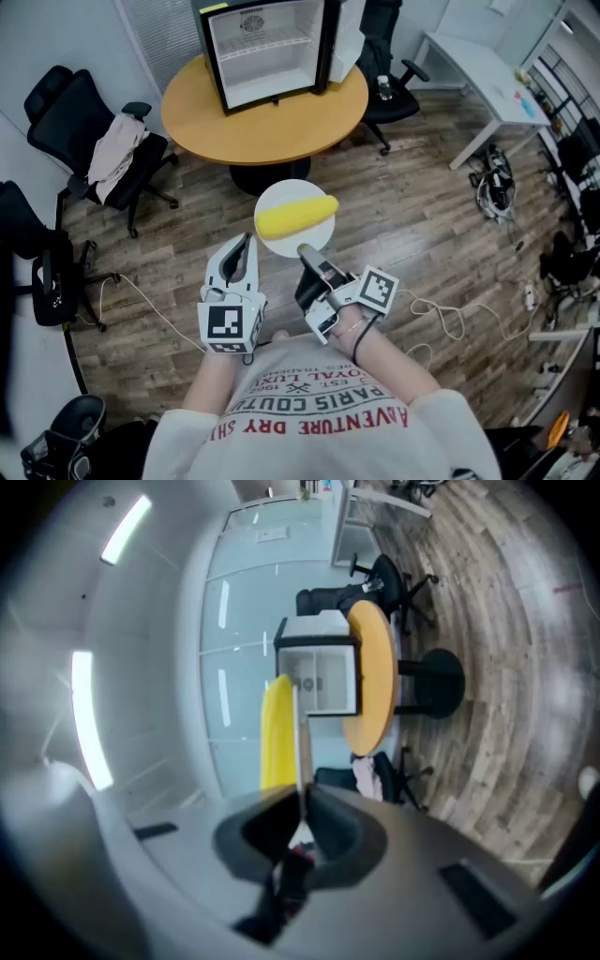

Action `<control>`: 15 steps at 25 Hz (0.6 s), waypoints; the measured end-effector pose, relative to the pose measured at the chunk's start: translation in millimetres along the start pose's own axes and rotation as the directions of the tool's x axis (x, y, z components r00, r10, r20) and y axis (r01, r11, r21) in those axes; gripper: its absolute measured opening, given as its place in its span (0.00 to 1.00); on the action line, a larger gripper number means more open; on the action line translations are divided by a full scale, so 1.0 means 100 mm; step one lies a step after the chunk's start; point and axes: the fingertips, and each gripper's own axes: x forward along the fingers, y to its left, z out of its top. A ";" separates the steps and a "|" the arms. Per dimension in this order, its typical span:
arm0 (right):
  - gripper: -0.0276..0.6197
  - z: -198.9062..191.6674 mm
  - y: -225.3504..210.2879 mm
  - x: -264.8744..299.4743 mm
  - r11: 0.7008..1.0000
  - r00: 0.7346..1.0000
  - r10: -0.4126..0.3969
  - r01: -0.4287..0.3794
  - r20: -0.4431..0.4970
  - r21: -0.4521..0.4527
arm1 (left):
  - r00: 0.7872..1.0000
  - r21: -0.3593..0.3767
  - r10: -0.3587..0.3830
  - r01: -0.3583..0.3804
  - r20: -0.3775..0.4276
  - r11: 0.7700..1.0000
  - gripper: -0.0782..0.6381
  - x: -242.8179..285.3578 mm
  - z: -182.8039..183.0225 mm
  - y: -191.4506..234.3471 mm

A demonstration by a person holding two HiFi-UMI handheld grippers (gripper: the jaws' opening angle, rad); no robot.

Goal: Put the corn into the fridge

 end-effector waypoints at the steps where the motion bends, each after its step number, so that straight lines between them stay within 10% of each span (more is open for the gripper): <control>1: 0.10 0.00 0.00 0.01 1.000 1.000 0.001 -0.001 -0.001 -0.002 | 1.000 -0.002 0.000 0.000 -0.001 1.000 0.14 0.01 0.00 0.01; 15: 0.10 -0.08 -0.07 0.27 0.998 0.999 -0.044 0.044 -0.007 -0.035 | 0.999 -0.013 -0.041 0.041 -0.023 0.999 0.14 0.04 -0.12 0.22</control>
